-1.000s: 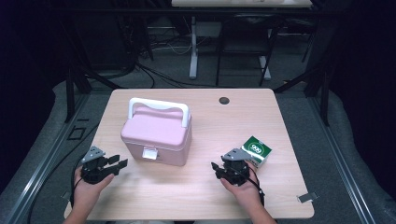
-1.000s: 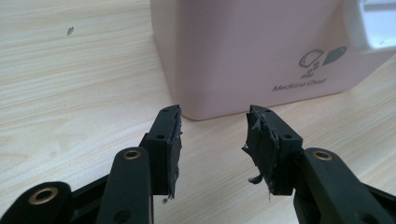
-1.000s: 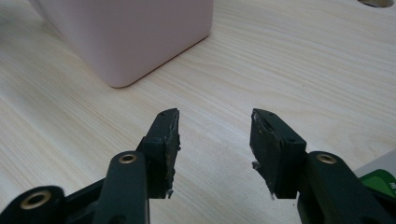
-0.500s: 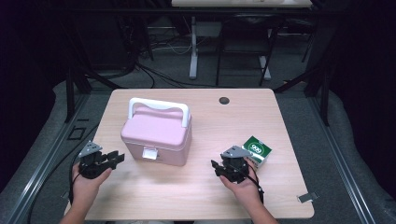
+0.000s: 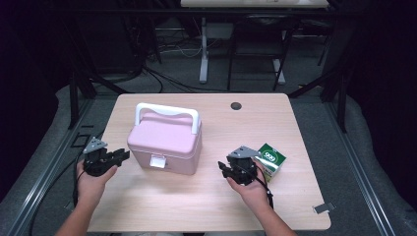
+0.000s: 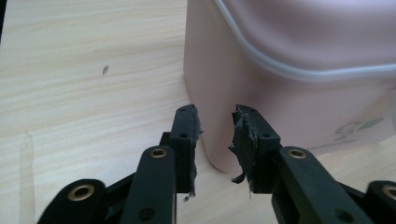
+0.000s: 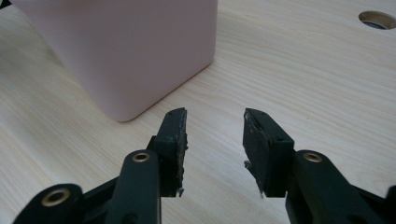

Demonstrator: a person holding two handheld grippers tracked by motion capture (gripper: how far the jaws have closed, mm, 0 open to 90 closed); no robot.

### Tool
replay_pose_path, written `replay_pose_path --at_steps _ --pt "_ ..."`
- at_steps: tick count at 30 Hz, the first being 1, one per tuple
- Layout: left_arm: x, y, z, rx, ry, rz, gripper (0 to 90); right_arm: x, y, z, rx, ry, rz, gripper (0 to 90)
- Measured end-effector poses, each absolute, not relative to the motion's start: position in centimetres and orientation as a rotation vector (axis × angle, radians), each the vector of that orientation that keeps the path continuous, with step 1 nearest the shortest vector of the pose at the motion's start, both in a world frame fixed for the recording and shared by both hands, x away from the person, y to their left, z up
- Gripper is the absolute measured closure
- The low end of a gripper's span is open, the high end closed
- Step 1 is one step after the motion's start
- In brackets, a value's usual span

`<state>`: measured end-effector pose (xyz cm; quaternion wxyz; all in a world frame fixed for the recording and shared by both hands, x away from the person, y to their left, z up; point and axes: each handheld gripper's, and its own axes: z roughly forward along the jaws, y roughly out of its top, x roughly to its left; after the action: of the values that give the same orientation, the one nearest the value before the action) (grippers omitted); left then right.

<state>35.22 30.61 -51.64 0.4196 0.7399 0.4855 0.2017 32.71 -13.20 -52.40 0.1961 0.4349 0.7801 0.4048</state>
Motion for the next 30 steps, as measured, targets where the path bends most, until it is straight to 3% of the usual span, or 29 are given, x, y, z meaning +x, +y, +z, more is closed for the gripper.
replay_pose_path --at_steps 12,26,30 --pt "37.2 30.4 -51.1 1.831 1.191 0.493 85.1 34.3 -11.4 -52.7 1.211 2.19 1.165 65.5" --pt "36.1 27.8 -51.3 1.869 1.113 0.424 87.5 35.2 -11.4 -52.9 1.234 2.169 1.233 68.4" --pt "36.1 27.2 -51.5 1.869 1.107 0.406 88.3 35.5 -11.3 -53.1 1.237 2.14 1.215 73.4"
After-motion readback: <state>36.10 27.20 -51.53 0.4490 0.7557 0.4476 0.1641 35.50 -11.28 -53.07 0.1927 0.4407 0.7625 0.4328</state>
